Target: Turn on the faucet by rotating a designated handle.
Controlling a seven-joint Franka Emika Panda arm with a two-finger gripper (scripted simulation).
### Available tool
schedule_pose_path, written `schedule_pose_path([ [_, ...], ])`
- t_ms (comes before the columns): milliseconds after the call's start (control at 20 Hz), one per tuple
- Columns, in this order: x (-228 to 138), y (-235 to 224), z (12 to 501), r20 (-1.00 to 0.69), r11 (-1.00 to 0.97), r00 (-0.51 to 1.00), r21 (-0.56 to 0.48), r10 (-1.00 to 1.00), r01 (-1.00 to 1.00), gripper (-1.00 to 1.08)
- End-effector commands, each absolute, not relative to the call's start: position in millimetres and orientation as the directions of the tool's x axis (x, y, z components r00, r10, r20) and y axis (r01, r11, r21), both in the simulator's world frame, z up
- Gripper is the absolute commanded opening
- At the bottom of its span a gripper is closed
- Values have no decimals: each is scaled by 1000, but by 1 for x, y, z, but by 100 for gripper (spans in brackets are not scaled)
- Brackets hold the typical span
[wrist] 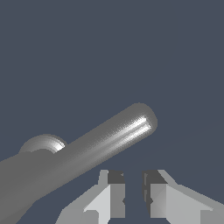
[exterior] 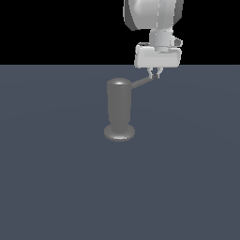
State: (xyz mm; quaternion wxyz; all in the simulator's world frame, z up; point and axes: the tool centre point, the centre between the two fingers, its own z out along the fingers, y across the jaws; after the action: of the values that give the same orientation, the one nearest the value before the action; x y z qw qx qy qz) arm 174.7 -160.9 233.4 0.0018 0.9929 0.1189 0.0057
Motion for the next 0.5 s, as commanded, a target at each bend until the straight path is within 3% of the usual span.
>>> schedule_pose_path([
  [0,180,-154,223,5,-971,971,0,241,241,-100],
  [450,194,-149,221,3,-971,971,0,239,239,-100],
])
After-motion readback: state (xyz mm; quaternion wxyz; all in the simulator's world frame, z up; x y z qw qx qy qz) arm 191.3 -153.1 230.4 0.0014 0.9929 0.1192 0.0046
